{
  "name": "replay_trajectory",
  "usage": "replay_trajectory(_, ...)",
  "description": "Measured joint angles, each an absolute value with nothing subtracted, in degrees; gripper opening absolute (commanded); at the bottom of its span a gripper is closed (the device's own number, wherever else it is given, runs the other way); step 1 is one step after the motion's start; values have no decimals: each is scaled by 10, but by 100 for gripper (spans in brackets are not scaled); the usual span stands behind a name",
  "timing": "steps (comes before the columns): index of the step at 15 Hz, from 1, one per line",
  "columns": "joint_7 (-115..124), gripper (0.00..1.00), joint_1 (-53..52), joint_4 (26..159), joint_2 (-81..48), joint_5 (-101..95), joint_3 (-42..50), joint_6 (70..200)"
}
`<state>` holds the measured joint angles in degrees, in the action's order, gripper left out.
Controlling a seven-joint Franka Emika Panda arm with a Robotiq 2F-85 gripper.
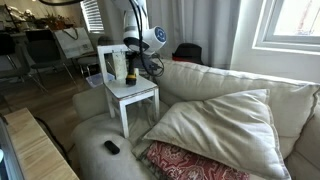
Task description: Put the flashlight upright on the seat of the wooden
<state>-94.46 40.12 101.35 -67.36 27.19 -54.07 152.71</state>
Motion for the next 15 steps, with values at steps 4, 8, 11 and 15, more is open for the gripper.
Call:
replay_trajectory(4, -950, 25, 424, 1031, -673, 270, -547, 1526)
replay_trajectory(8, -965, 25, 433, 1040, -670, 263, -549, 1502)
replay_trajectory(11, -993, 50, 438, 1048, -668, 254, -549, 1482)
replay_trajectory(15, -1017, 50, 443, 1057, -665, 254, -550, 1481)
